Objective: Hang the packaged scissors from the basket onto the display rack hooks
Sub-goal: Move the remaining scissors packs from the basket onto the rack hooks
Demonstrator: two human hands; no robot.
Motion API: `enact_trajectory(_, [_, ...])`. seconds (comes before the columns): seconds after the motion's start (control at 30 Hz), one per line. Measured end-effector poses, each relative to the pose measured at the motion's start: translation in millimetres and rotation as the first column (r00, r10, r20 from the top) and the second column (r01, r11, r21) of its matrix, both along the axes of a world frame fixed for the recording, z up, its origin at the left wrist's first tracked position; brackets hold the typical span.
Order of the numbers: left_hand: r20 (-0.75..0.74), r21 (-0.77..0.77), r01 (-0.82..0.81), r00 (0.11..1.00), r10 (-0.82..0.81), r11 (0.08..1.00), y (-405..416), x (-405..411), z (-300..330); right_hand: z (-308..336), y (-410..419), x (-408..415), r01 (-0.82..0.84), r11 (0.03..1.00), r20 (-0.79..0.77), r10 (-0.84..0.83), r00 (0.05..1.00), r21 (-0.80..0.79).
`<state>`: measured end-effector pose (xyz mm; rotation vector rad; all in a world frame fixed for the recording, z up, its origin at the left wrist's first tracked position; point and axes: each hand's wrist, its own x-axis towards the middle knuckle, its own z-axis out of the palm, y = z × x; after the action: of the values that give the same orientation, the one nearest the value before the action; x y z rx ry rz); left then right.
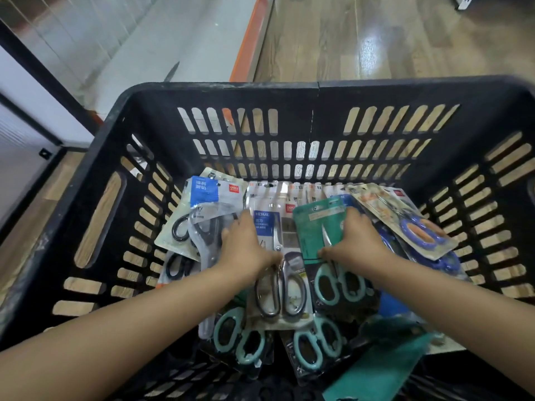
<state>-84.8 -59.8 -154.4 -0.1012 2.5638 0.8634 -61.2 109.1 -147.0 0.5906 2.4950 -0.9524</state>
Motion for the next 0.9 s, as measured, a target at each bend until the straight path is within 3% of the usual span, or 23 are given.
enact_trajectory(0.17, [-0.002,0.224,-0.130,0.991,0.134,0.966,-2,-4,1,1,10,-7,0.130,0.976,0.029,-0.127,0.991,-0.175])
enact_trajectory(0.33, [0.171,0.483,-0.266,0.963,0.208,0.834,-1,-8,7,9,17,-10,0.153,0.934,-0.008,-0.164,0.986,-0.322])
enact_trajectory(0.5, [0.290,0.564,-0.392,0.918,0.270,0.727,-4,-17,20,27,27,-17,0.178,0.879,-0.070,-0.232,0.970,-0.443])
enact_trajectory(0.67, [0.299,0.675,-0.422,0.906,0.299,0.605,-10,-30,41,47,35,-24,0.202,0.766,-0.149,-0.362,0.920,-0.611])
enact_trajectory(0.9, [0.283,0.651,-0.407,0.913,0.293,0.640,-12,-34,43,47,37,-24,0.243,0.714,-0.138,-0.431,0.892,-0.656])
